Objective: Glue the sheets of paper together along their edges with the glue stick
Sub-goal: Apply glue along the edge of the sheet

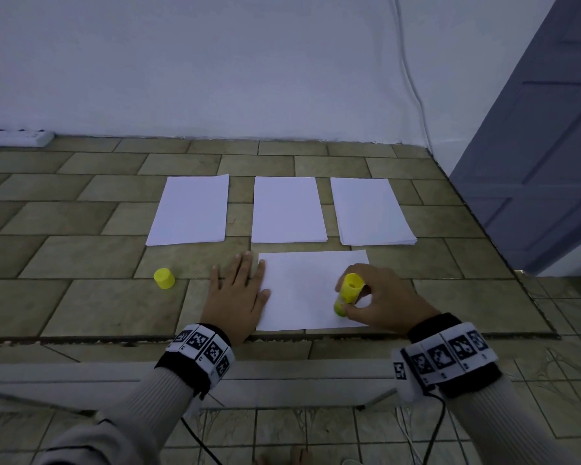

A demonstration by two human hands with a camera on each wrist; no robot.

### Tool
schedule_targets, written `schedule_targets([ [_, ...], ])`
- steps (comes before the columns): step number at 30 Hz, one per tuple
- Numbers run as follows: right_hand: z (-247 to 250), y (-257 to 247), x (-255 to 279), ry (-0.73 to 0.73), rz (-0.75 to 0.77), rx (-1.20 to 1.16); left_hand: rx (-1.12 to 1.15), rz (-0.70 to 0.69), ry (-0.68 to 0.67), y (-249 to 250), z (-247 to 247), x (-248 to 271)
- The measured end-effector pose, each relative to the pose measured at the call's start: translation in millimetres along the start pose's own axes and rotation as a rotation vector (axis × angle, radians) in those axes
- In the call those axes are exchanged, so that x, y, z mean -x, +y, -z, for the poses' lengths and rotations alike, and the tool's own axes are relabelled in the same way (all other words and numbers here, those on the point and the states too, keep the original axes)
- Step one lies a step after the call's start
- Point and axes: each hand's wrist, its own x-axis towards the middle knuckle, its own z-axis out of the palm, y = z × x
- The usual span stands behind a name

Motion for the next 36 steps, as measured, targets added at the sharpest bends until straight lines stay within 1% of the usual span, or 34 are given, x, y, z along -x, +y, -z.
schedule_targets([
  [5,29,21,19,0.047,-0.150,0.080,-0.005,-0.002,-0.019,-1,0,0],
  [7,36,29,24,0.062,-0.177,0.091,-0.014,0.001,-0.028,-2,-1,0],
  [11,43,34,25,0.040,-0.147,0.124,-0.007,-0.007,-0.022,-2,-1,0],
  [14,40,21,15,0.101,-0.115,0.086,-0.002,0.000,-0.002,-1,-1,0],
  [15,35,14,9,0.109,-0.082,0.059,-0.003,0.000,0.002,-1,-1,-1],
  [17,19,1,-5,0.071,0.017,-0.001,0.001,-0.003,0.002,-1,-2,-1],
  [19,-2,-10,-19,-0.001,0.075,-0.051,0.016,-0.002,-0.005,-2,-1,-1],
  [23,-35,-33,-43,-0.122,0.095,-0.070,0.030,-0.002,-0.005,0,2,1],
  [28,-51,-46,-60,-0.254,0.127,0.040,0.024,-0.016,-0.065,-2,5,2],
  [32,-49,-50,-70,-0.284,0.124,0.075,0.022,-0.005,-0.043,-3,3,2],
  [36,-43,-47,-90,-0.252,0.112,0.081,0.035,-0.010,0.012,-1,3,1],
])
